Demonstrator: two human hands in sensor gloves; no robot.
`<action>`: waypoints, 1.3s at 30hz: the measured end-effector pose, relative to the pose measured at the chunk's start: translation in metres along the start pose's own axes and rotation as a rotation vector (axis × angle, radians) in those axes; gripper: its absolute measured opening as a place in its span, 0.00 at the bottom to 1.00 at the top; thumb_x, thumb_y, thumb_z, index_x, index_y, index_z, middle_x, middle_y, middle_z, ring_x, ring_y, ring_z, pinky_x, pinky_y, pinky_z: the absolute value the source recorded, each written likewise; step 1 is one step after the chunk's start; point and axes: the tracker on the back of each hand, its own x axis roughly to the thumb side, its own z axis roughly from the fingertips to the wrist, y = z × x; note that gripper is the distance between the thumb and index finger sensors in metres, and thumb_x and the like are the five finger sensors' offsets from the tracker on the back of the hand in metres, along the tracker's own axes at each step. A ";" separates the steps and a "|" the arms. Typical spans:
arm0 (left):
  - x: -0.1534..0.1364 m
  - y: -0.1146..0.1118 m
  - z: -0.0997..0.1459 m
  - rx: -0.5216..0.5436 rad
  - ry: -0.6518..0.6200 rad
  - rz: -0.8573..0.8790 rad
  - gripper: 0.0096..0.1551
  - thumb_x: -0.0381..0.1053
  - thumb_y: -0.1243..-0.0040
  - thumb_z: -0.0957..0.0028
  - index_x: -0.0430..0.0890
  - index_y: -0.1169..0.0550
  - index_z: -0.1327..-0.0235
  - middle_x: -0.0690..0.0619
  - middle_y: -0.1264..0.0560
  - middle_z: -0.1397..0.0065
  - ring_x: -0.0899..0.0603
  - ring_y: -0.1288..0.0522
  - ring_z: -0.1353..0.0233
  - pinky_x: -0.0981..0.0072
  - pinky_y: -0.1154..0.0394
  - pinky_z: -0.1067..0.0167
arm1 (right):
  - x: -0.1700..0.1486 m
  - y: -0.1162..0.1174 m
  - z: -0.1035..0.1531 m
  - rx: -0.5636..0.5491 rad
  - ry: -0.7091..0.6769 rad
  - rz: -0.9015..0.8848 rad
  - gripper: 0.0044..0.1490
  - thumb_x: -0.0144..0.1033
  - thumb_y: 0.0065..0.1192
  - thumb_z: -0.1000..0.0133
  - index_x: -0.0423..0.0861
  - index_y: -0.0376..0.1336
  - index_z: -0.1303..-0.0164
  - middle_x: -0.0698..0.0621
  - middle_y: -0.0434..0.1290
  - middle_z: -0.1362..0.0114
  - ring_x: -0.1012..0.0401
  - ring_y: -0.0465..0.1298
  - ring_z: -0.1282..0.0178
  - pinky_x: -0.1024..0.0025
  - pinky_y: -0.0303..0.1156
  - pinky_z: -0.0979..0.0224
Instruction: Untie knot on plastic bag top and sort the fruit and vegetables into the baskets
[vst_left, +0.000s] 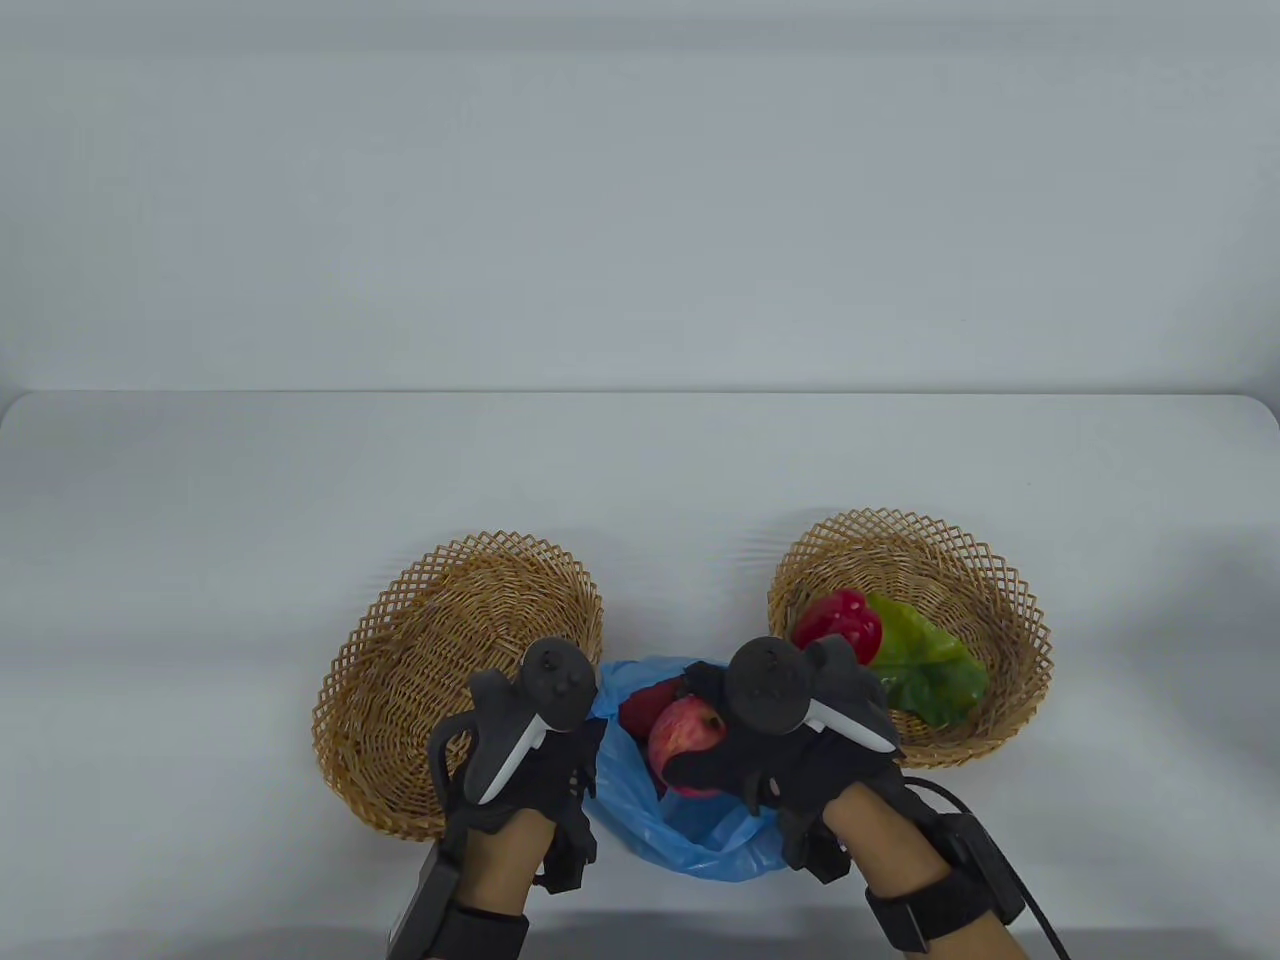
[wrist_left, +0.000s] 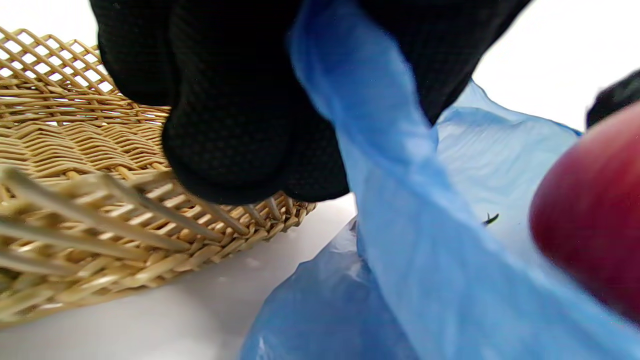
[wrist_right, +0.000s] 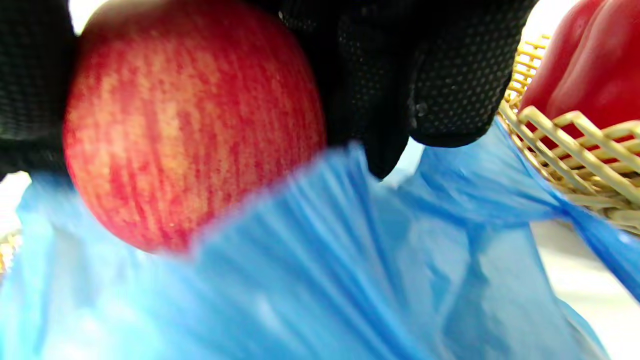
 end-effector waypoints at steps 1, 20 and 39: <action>0.000 0.000 0.000 0.000 -0.002 0.005 0.23 0.55 0.32 0.53 0.53 0.17 0.45 0.56 0.11 0.55 0.46 0.12 0.58 0.45 0.25 0.35 | -0.002 -0.003 0.001 -0.016 0.000 -0.030 0.62 0.70 0.67 0.58 0.47 0.49 0.22 0.37 0.68 0.24 0.45 0.79 0.33 0.44 0.73 0.33; 0.005 0.035 0.030 0.077 -0.362 0.492 0.52 0.71 0.41 0.55 0.62 0.48 0.19 0.52 0.45 0.12 0.40 0.40 0.14 0.36 0.48 0.17 | -0.031 -0.041 0.021 -0.363 0.046 -0.529 0.61 0.71 0.64 0.57 0.46 0.48 0.22 0.37 0.68 0.25 0.46 0.79 0.35 0.46 0.74 0.34; 0.011 0.045 0.044 0.040 -0.628 0.568 0.65 0.72 0.28 0.64 0.58 0.50 0.18 0.53 0.41 0.12 0.40 0.34 0.12 0.36 0.46 0.15 | 0.008 -0.033 0.027 -0.123 -0.207 -0.695 0.59 0.67 0.60 0.52 0.46 0.44 0.19 0.36 0.62 0.19 0.45 0.76 0.27 0.45 0.71 0.27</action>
